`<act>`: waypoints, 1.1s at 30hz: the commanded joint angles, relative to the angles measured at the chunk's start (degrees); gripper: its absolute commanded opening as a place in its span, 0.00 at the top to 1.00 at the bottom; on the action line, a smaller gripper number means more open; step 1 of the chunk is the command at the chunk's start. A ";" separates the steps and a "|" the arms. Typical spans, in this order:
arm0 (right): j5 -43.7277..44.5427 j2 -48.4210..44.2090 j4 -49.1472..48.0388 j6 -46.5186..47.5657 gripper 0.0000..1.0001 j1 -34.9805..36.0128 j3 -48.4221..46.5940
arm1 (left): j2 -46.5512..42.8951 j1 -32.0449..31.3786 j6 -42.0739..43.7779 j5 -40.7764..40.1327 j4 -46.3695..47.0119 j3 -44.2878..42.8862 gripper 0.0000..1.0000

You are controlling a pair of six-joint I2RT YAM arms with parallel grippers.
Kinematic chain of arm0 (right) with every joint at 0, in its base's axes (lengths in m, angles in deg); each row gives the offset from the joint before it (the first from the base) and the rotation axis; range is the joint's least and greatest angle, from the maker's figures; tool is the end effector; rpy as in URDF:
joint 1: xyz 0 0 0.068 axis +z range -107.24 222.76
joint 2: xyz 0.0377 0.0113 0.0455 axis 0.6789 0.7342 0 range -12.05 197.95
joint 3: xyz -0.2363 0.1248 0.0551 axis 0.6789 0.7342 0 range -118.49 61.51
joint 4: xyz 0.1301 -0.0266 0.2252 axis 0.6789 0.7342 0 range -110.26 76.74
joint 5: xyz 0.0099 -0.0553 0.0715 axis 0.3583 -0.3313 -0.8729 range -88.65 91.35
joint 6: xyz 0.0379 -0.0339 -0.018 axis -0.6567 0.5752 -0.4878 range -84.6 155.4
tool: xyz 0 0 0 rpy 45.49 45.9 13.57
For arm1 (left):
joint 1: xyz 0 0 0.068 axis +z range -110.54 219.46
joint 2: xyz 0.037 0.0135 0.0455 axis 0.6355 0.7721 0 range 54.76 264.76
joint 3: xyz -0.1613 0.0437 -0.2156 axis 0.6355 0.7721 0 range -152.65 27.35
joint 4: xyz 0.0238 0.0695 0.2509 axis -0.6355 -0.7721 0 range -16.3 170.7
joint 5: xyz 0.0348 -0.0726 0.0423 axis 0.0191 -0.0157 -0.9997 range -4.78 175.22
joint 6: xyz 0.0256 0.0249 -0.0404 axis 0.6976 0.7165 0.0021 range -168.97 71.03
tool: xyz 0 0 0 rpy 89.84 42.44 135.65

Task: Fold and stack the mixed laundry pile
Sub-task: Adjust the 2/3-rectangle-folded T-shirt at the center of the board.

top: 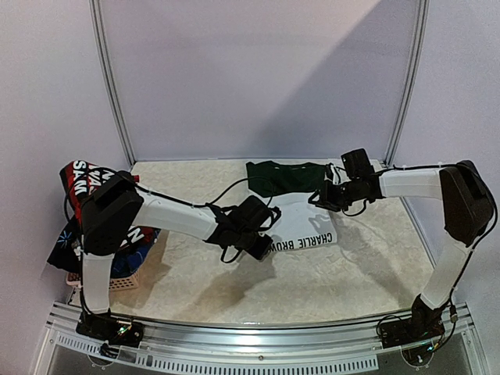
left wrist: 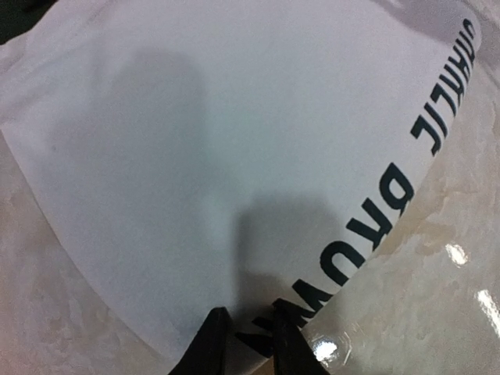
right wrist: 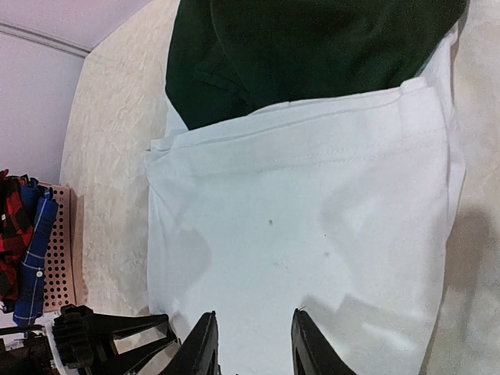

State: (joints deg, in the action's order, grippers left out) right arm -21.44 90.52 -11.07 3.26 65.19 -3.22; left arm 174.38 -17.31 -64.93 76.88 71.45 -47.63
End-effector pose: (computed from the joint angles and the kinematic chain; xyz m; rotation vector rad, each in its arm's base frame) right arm 0.3465 0.1580 0.1902 0.0140 2.5109 0.9002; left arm 0.2407 -0.3579 0.1253 0.8256 2.3919 -0.3407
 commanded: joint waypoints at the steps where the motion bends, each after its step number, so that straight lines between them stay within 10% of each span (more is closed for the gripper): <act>1: -1.26 3.19 -1.15 -1.21 0.68 0.88 1.02 | -0.85 -0.62 -0.59 -1.49 -0.41 2.44 0.79; 25: 4.92 -4.99 11.06 -1.70 0.72 3.65 6.40 | -11.55 -0.65 -0.88 -2.52 4.16 12.47 0.61; 33: 5.11 -12.59 16.07 0.08 0.45 3.67 10.89 | -15.15 -0.62 -2.42 -3.77 4.19 15.04 0.47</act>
State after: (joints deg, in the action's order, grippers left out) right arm -17.18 80.96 0.76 2.10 68.63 5.24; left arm 160.69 -17.49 -66.33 74.06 75.53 -33.64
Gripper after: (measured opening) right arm 0.498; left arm 0.518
